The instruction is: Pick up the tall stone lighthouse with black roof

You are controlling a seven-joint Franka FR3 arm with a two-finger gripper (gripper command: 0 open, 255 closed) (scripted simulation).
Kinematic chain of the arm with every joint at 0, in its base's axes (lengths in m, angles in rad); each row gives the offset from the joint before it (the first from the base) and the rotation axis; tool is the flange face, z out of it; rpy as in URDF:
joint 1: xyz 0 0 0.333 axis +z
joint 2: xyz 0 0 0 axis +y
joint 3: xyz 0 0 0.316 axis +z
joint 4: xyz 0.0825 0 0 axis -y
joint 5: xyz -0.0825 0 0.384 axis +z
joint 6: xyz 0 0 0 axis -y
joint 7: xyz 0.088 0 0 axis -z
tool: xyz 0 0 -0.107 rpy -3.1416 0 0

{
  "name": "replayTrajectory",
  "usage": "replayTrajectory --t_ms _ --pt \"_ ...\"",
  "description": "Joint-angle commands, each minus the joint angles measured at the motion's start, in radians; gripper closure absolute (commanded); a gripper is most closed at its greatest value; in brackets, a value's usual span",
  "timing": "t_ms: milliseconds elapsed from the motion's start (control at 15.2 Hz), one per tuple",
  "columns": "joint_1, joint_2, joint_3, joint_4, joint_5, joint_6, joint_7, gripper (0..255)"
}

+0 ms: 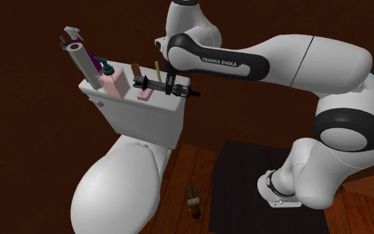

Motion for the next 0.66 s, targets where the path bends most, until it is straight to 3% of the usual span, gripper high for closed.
replayTrajectory --t_ms 0,594 --pt "-0.001 0.007 0.0 0.038 0.001 -0.03 0.004 255" --pt "-0.006 0.025 -0.003 0.156 0.004 -0.131 0.012 255"
